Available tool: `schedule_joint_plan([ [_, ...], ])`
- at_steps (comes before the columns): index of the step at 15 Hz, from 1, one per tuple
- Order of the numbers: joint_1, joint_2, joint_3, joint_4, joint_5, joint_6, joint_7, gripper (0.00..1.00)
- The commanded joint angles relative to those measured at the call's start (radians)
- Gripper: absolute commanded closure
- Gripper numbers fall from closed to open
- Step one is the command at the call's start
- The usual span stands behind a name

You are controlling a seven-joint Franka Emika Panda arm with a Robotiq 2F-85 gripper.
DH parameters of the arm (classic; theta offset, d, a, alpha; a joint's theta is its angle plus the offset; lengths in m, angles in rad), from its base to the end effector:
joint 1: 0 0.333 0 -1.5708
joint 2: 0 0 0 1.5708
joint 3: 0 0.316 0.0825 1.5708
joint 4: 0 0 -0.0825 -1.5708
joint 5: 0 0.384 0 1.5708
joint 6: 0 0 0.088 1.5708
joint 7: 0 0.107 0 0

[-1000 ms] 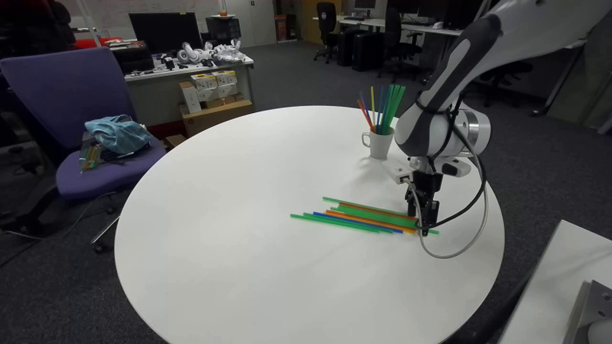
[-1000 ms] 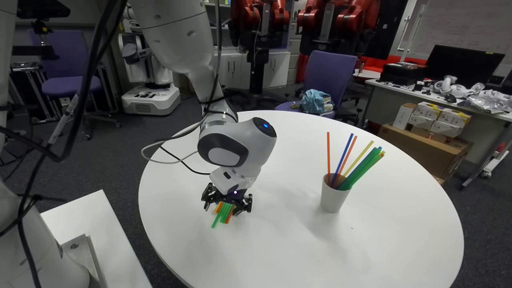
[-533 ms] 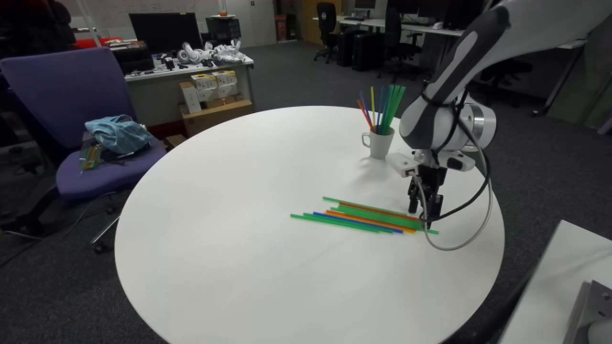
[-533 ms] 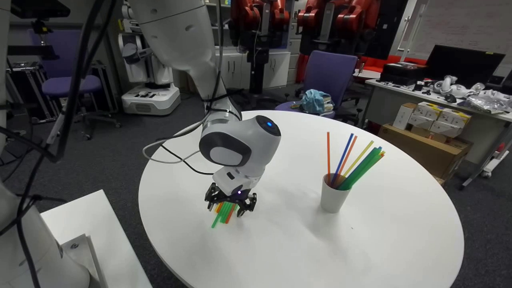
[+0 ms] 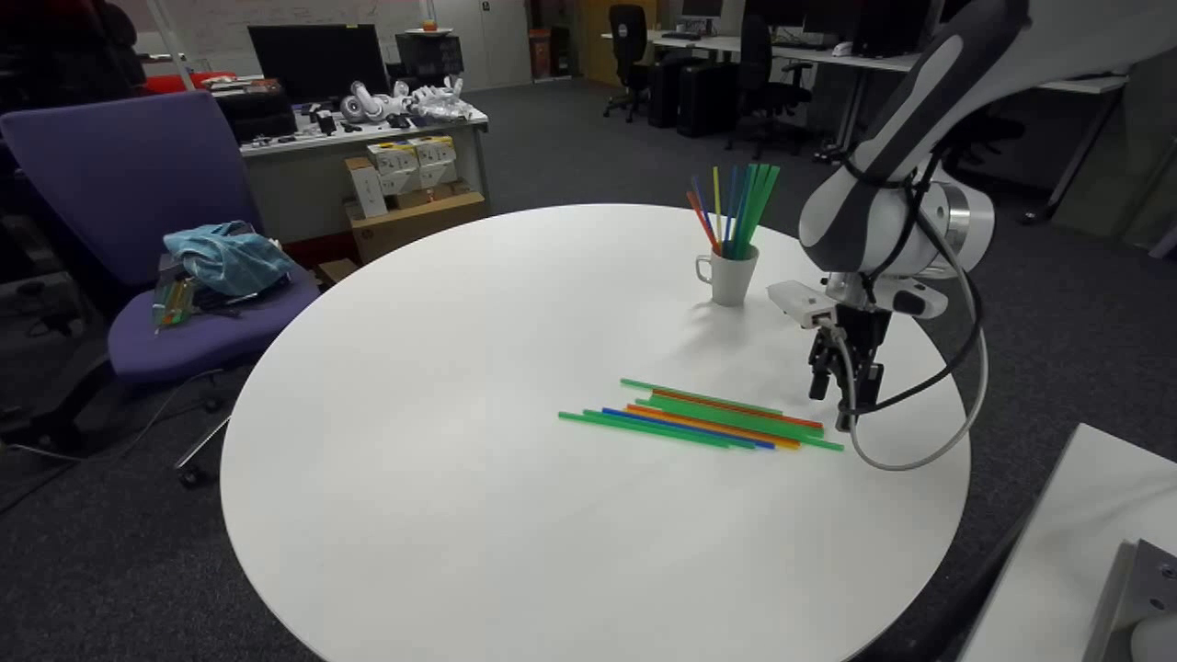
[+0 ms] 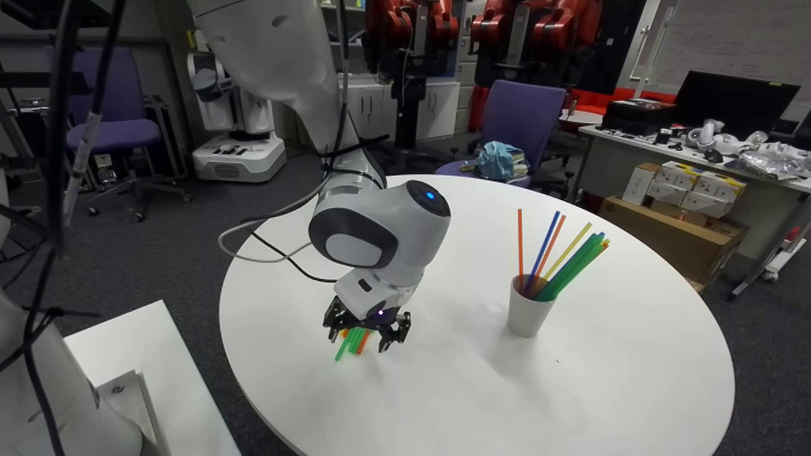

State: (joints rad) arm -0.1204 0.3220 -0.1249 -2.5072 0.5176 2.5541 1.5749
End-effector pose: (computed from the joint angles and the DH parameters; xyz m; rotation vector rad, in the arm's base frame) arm 0.4135 -0.1156 0.1406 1.2769 -2.8151 -0.4914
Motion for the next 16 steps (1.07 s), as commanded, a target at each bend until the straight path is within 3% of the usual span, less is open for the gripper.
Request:
schedule_joint_plan([
  [1,0.006,-0.058,-0.030,-0.074,-0.054,-0.020,-0.012,0.00],
  [7,0.017,-0.042,-0.045,-0.092,-0.121,-0.046,0.013,0.00],
  [16,0.041,-0.004,-0.025,-0.064,-0.102,-0.046,0.020,0.00],
])
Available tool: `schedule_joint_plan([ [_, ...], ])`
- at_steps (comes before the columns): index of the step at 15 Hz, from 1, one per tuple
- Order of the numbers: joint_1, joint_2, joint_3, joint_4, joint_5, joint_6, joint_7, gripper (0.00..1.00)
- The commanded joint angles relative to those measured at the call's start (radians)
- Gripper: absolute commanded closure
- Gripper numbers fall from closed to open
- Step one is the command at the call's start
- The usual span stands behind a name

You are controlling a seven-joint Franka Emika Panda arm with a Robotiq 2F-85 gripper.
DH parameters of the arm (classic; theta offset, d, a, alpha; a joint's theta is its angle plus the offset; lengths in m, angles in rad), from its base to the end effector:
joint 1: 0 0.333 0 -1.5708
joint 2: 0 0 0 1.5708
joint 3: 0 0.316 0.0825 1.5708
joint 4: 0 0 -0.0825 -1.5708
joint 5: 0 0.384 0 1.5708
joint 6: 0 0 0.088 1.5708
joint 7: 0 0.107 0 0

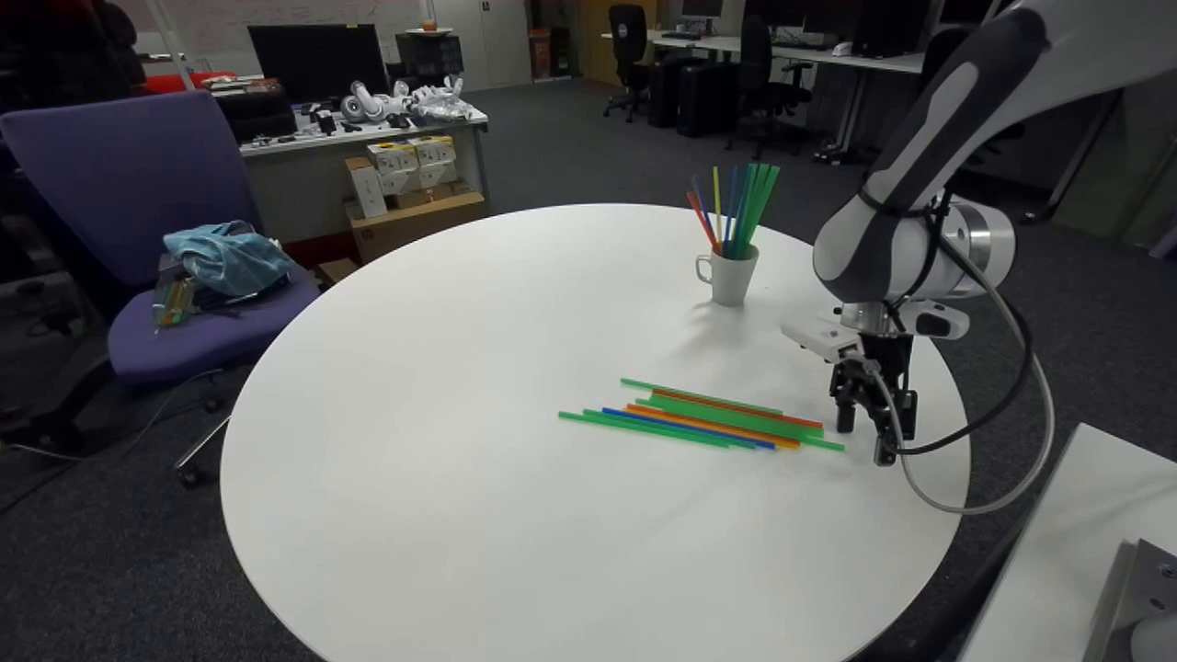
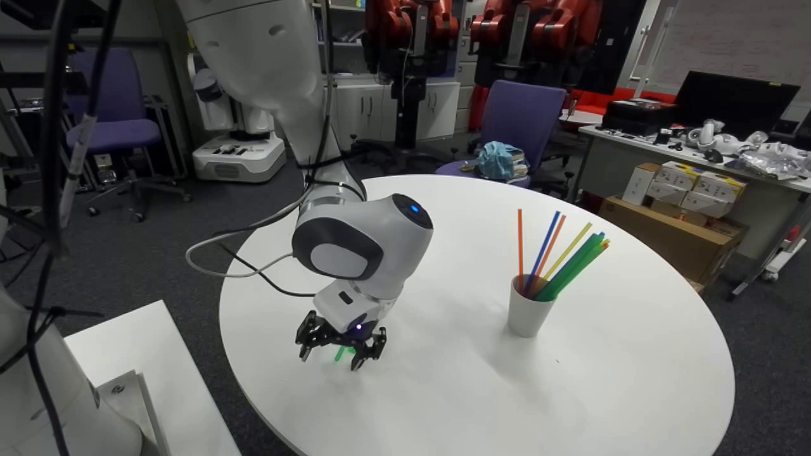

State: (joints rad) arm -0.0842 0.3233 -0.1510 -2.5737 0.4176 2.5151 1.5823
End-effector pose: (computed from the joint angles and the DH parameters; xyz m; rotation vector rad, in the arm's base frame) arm 0.3803 -0.1019 0.1233 1.3412 -2.6474 -0.5456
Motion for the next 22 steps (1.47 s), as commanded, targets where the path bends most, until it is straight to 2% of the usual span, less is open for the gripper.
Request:
schedule_joint_plan([
  [1,0.005,-0.001,0.002,0.007,0.001,-0.007,0.010,0.00],
  [16,-0.008,0.031,0.077,0.057,0.160,0.010,-0.039,0.00],
  [22,-0.010,0.033,0.082,0.064,0.197,0.009,-0.055,0.00],
])
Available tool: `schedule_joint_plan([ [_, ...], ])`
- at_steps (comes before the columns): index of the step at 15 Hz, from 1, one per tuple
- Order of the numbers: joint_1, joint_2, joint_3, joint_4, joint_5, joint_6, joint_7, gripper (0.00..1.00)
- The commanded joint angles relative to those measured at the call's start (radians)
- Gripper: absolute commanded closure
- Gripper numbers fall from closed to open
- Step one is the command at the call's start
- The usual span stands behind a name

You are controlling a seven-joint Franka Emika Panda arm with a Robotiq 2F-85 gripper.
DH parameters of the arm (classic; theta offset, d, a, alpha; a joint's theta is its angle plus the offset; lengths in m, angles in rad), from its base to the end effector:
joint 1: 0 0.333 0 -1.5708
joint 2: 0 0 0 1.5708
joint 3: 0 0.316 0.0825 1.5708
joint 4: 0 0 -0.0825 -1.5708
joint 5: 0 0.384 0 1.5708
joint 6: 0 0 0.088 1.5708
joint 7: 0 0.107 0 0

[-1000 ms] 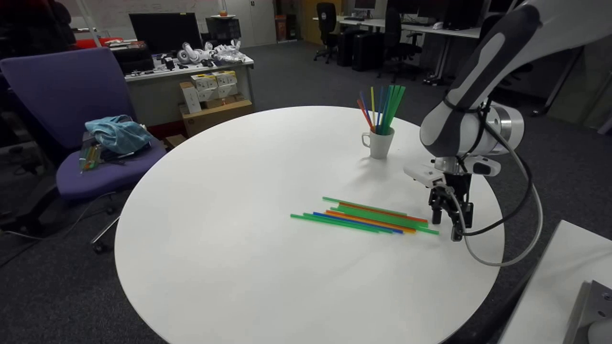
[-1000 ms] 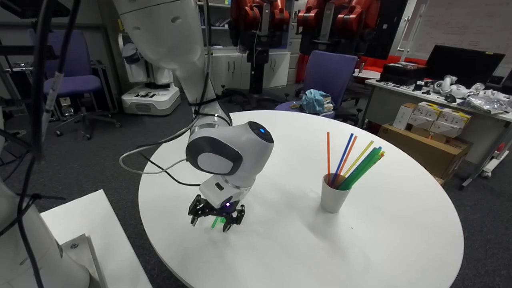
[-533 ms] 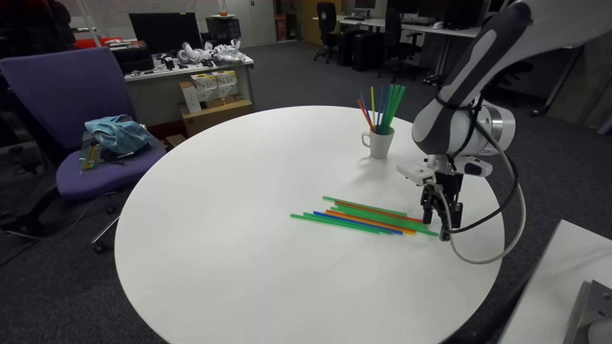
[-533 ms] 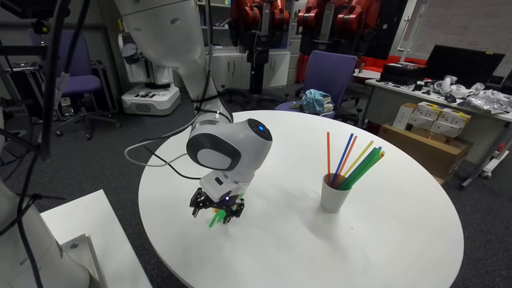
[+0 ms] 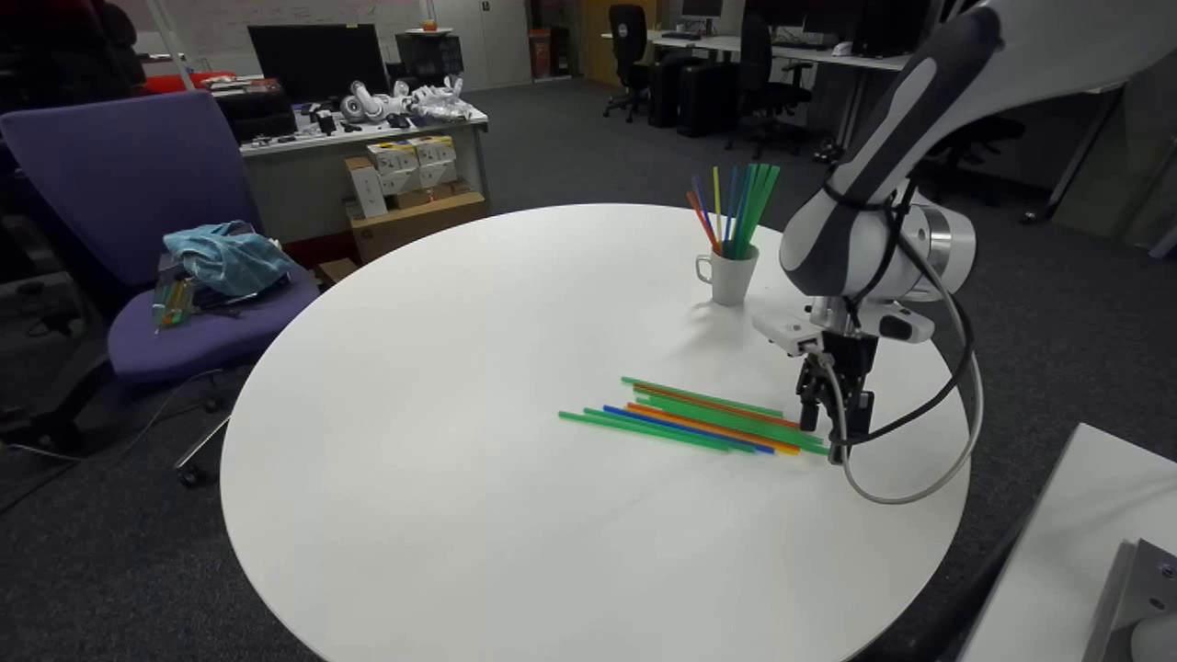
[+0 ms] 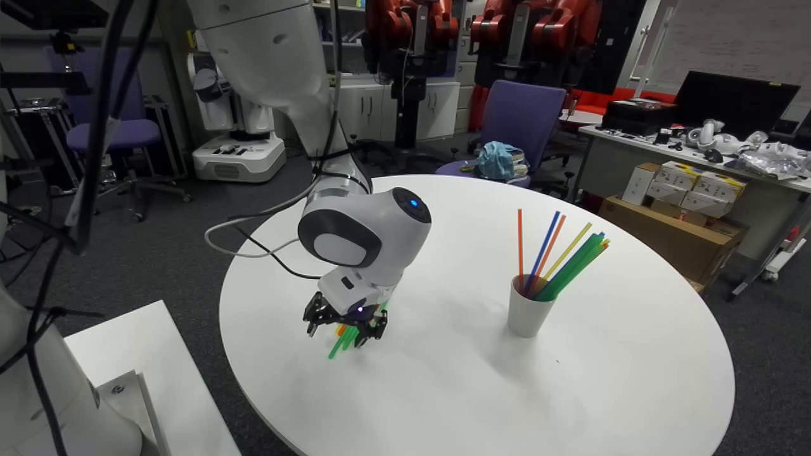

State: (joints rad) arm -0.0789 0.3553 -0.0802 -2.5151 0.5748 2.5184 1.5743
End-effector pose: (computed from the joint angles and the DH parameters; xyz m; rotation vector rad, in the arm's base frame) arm 0.4076 -0.0742 0.1222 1.2937 -2.7447 -0.6055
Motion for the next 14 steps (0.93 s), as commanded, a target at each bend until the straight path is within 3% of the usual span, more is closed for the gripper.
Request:
schedule_joint_plan([
  [1,-0.017,-0.005,0.009,0.002,0.041,0.000,-0.052,0.00],
  [14,-0.041,-0.110,-0.119,-0.113,-0.119,-0.049,-0.116,0.00],
])
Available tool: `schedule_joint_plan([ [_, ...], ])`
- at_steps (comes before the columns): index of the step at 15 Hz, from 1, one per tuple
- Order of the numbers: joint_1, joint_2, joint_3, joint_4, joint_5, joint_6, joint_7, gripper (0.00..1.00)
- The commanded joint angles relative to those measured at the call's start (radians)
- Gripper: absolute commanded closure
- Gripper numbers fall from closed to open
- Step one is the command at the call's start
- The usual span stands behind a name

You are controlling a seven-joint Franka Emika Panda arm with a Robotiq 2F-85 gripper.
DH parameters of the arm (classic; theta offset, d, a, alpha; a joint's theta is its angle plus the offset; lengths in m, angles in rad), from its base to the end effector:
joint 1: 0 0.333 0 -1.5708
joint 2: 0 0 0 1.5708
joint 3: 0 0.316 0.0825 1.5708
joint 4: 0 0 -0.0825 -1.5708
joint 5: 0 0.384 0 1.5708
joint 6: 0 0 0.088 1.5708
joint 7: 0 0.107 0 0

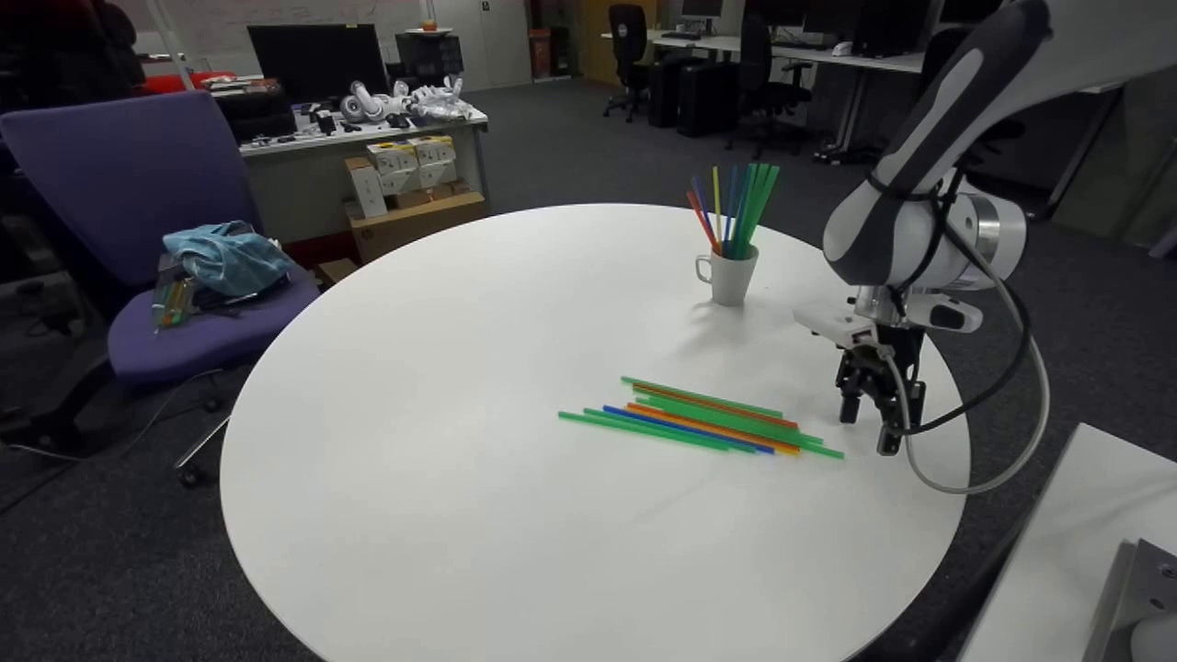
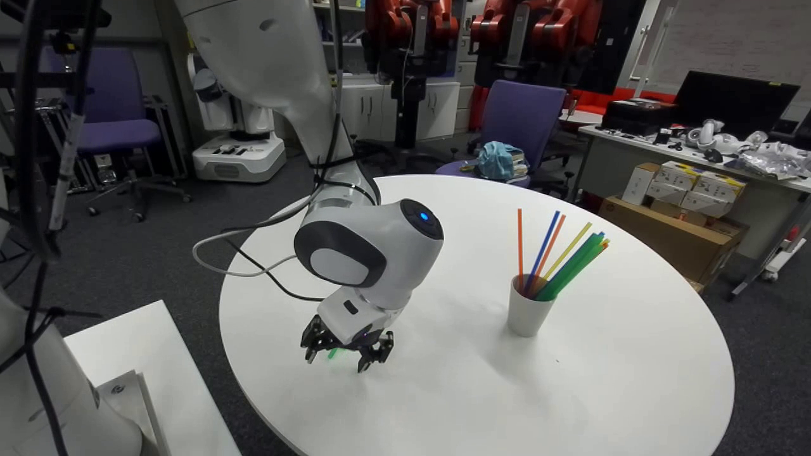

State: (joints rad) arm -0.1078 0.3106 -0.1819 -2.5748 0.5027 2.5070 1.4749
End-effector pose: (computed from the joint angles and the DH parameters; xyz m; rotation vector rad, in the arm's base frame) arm 0.3750 -0.1238 0.1283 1.3354 -2.7145 -0.5835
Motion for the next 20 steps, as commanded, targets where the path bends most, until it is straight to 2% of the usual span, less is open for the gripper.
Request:
schedule_joint_plan([
  [1,-0.008,-0.067,-0.023,-0.060,-0.066,-0.048,-0.008,0.00],
  [4,0.016,-0.066,-0.028,-0.080,-0.129,-0.095,0.034,0.00],
  [8,0.032,-0.058,-0.015,-0.086,-0.139,-0.093,0.046,0.00],
  [20,0.037,-0.008,0.063,-0.008,0.005,-0.054,0.071,0.00],
])
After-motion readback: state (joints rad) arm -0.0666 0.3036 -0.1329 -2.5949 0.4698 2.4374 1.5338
